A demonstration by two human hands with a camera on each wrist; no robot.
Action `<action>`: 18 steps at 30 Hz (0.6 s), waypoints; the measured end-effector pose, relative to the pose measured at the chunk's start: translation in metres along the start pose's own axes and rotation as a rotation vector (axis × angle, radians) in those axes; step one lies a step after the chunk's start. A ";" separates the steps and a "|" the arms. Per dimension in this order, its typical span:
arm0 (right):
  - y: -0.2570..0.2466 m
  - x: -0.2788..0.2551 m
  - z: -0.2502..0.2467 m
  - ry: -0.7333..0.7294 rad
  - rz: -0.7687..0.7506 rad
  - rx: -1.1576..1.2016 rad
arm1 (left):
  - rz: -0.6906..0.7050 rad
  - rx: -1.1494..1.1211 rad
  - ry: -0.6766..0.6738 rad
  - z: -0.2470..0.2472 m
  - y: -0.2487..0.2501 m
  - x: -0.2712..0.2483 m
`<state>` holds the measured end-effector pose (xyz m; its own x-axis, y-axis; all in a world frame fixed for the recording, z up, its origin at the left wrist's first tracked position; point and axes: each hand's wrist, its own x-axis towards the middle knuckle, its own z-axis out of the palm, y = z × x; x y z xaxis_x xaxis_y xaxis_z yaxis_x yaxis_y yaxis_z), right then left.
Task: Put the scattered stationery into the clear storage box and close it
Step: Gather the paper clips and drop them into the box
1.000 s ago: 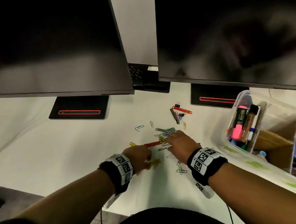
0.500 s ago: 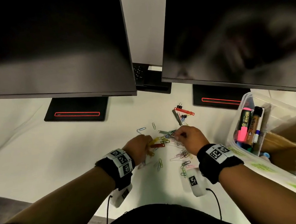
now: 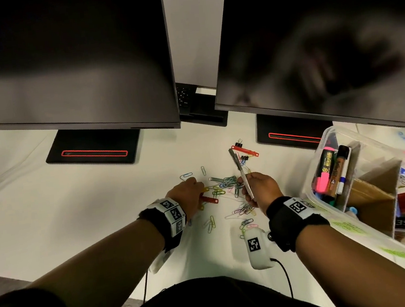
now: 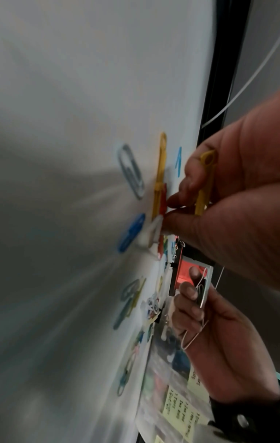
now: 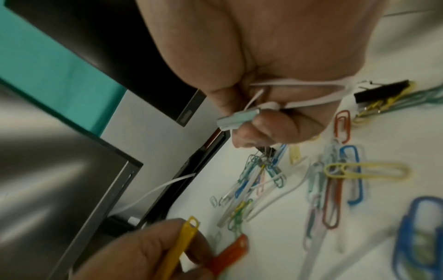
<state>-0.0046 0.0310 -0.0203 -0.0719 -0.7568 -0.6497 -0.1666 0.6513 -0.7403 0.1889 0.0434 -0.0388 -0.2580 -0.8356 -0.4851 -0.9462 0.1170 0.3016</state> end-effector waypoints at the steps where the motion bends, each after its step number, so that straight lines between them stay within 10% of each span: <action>1: -0.002 -0.002 0.000 -0.026 0.038 0.091 | -0.004 0.014 -0.001 0.000 0.001 0.001; 9: -0.005 -0.003 -0.014 -0.224 0.196 0.404 | -0.035 -0.090 0.097 -0.007 -0.011 0.003; 18: 0.008 0.008 0.000 -0.010 -0.339 -0.932 | -0.072 -0.211 0.044 -0.013 -0.034 -0.007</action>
<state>-0.0061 0.0302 -0.0315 0.1304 -0.8918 -0.4332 -0.8840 0.0932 -0.4580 0.2252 0.0388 -0.0351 -0.1777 -0.8608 -0.4769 -0.8991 -0.0550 0.4343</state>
